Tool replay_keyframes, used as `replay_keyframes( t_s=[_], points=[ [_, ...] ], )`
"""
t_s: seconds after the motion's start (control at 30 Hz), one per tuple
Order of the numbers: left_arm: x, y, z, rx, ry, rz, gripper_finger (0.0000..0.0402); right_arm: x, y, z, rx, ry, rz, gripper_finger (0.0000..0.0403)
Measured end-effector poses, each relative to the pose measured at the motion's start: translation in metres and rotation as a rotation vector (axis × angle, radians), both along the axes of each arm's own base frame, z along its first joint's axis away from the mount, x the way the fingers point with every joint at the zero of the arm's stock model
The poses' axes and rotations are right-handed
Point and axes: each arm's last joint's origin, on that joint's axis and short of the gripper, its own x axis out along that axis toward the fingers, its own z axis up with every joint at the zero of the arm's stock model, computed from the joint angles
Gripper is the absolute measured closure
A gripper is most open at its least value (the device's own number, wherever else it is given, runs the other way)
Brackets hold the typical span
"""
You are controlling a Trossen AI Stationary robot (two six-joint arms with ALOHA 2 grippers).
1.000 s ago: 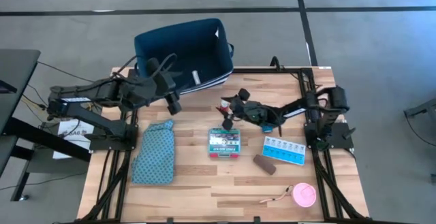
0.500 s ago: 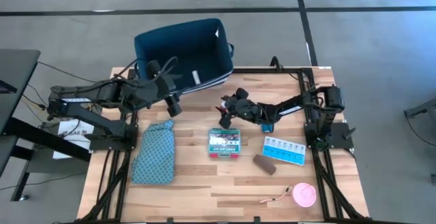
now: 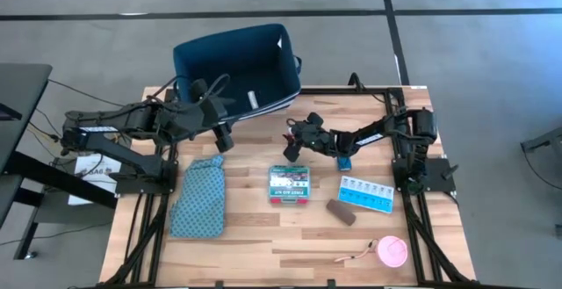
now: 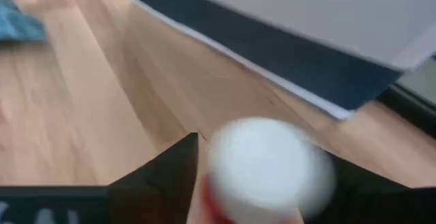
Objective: Pick & place medical supplies in basket/bin
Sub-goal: Put the medicine bottle into the blue bin
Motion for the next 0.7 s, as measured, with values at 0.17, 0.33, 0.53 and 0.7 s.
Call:
replay_keyframes(
  t_s=[0.17, 0.33, 0.53, 0.7],
  points=[
    [0.000, 0.000, 0.000, 0.002, 0.005, -0.010, 0.0202, 0.001, -0.001, 0.001, 0.032, -0.020, 0.057, 0.0282],
    [0.000, 0.000, 0.000, 0.004, 0.006, -0.010, 0.0202, 0.004, 0.007, 0.003, 0.061, -0.045, 0.133, 0.0306],
    [0.000, 0.000, 0.000, 0.005, 0.006, -0.010, 0.0202, 0.013, 0.027, 0.021, 0.076, -0.220, 0.304, 0.0293],
    [0.000, 0.000, -0.001, 0.006, 0.017, -0.010, 0.0202, 0.014, 0.047, 0.051, 0.005, -0.362, 0.437, 0.0286]
  ],
)
